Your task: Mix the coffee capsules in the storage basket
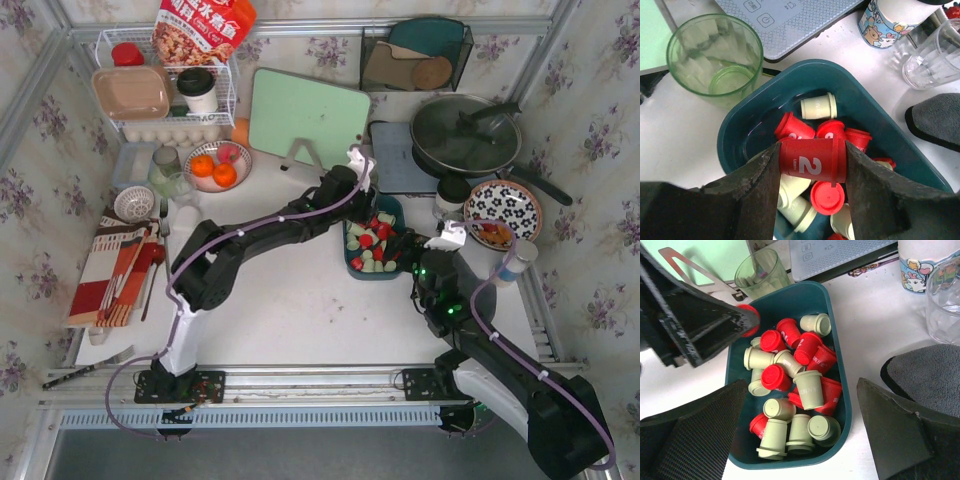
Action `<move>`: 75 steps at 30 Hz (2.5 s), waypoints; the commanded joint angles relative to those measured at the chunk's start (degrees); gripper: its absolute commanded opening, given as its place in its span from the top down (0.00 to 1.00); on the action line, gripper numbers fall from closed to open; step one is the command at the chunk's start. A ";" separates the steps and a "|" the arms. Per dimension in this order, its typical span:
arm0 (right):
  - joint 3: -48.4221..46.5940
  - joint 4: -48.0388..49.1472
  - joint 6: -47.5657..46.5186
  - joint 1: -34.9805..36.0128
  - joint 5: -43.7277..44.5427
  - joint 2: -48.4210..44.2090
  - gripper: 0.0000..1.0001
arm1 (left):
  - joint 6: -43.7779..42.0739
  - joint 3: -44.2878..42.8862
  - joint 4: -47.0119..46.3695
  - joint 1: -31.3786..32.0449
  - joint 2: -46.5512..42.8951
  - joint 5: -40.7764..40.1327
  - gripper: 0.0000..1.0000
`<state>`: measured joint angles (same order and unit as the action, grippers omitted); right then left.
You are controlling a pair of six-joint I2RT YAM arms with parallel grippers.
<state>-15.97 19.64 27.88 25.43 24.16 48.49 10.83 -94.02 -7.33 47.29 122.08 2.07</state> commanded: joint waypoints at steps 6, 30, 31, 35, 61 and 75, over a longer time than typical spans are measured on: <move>0.23 0.93 0.46 0.05 1.13 -0.68 0.00 | 0.54 -2.87 -2.15 0.66 2.38 0.49 0.29; 0.95 2.41 0.60 0.01 1.83 -0.49 0.00 | -2.51 39.19 -5.89 0.79 -45.13 -19.96 0.29; 1.19 2.49 0.44 -0.02 1.81 -0.93 0.00 | -2.31 41.21 -5.17 0.74 -48.03 -20.83 0.29; 2.34 3.25 0.64 0.06 3.19 -3.08 0.00 | -2.09 48.55 0.45 0.70 -58.63 -27.10 0.28; 13.52 26.14 -28.51 0.00 12.39 -5.60 0.00 | 33.00 71.64 38.34 -1.50 -103.26 -75.44 0.01; 14.03 50.71 -39.17 -0.51 12.54 19.41 0.00 | 19.05 66.88 30.59 -1.50 -92.44 -60.36 0.01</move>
<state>-0.51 56.84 -6.44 25.02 36.82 60.88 32.32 -26.35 25.06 45.78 28.64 -61.67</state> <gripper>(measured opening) 0.999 0.992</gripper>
